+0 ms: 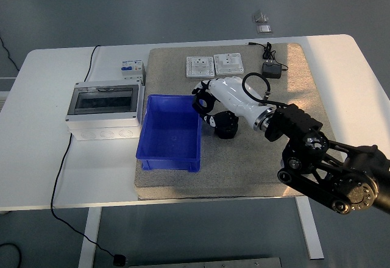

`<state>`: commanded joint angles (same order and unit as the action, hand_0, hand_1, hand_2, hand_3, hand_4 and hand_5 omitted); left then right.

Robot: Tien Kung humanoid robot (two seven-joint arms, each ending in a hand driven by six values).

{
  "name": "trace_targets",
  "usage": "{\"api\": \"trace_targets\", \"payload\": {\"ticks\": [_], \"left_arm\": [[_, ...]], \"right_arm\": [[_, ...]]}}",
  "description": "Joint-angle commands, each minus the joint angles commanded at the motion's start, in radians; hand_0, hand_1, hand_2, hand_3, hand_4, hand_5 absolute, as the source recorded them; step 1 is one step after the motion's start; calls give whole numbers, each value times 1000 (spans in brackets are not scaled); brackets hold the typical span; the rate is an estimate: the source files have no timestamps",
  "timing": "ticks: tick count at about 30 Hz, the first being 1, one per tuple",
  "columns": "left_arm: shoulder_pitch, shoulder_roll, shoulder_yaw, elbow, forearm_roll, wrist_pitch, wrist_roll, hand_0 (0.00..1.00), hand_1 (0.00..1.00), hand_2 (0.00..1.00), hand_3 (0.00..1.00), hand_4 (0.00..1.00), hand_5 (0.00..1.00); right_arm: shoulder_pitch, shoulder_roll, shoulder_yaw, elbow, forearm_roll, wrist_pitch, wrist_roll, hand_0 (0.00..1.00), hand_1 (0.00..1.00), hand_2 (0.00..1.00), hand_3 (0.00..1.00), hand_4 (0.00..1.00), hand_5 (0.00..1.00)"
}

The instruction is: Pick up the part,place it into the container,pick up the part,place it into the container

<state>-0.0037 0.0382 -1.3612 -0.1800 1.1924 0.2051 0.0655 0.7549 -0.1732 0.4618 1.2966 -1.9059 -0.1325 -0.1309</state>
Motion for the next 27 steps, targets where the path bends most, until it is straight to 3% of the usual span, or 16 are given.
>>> {"api": "trace_targets", "payload": {"ticks": [5, 6, 12, 13, 27], "left_arm": [[-2, 1, 0, 0, -4, 1, -1, 709, 678, 627, 738, 839, 998], [-2, 1, 1, 0, -5, 2, -1, 708, 678, 627, 738, 839, 998], [-2, 1, -3, 0, -3, 4, -1, 708, 678, 627, 738, 839, 998], [-2, 2, -3, 0, -3, 4, -1, 708, 677, 624, 736, 839, 998], [-2, 3, -6, 0, 3, 5, 2, 707, 678, 621, 736, 840, 998]], "right_arm": [[39, 32, -72, -43, -16, 65, -10, 556, 511, 570, 575, 337, 2], [44, 36, -84, -50, -21, 73, -16, 758, 696, 698, 675, 355, 2], [65, 54, -125, -67, -33, 78, -30, 758, 696, 698, 675, 355, 2], [66, 55, -128, -67, -33, 74, -29, 981, 895, 866, 859, 569, 221], [63, 55, -137, -74, 11, 40, -10, 998, 945, 904, 904, 609, 257]]}}
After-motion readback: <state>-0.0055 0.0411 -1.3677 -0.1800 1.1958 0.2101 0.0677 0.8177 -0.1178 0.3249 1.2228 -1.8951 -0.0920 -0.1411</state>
